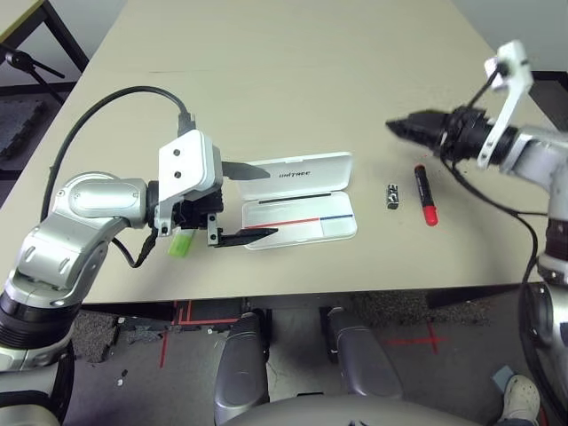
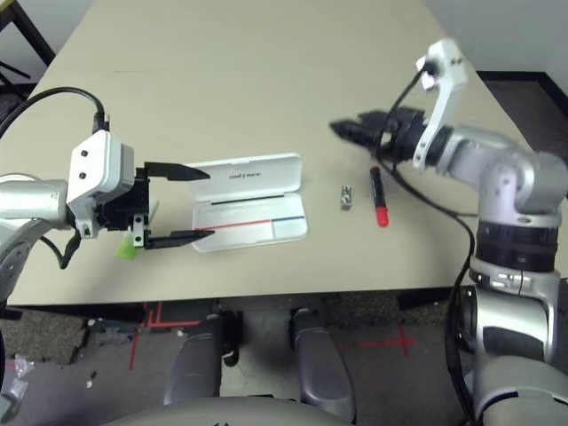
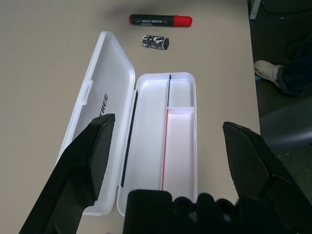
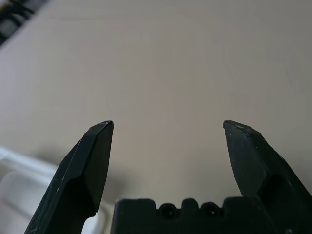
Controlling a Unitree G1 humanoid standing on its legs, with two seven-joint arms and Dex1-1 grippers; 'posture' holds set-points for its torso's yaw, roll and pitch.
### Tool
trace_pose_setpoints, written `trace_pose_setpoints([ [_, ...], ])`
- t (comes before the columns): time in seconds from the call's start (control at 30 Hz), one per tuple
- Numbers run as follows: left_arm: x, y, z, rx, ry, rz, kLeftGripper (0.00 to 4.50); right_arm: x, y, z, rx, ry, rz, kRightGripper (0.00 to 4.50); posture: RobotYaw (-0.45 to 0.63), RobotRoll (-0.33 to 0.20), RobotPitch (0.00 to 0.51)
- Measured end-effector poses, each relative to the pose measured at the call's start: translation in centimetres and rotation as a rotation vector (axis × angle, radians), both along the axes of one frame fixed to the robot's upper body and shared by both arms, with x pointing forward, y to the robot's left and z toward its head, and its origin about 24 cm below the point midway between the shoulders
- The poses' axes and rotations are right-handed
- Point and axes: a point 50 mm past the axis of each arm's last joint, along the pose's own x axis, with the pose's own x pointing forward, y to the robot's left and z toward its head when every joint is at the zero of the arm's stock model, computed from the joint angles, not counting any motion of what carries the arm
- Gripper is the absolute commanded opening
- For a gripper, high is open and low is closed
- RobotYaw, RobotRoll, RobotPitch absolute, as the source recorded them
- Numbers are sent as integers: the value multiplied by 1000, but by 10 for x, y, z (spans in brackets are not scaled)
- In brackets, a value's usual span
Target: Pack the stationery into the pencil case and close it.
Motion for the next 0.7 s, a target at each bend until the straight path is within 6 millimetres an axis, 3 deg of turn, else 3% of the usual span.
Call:
trace_pose_setpoints([
  [0.1,0,-1,-1,3,6,-1,4473,4,-8,-14,-62,103,-117,4500,-81,0,200],
  [0.27,0,-1,-2,6,5,2,4473,1,-15,-28,-140,179,-168,4500,-83,0,204],
  [0.57,1,-2,-5,21,12,0,4473,-12,-18,-71,-175,342,-146,4500,-83,0,209],
  [0.7,1,-2,-5,22,12,1,4473,-15,-19,-79,-176,367,-137,4500,-81,0,209],
])
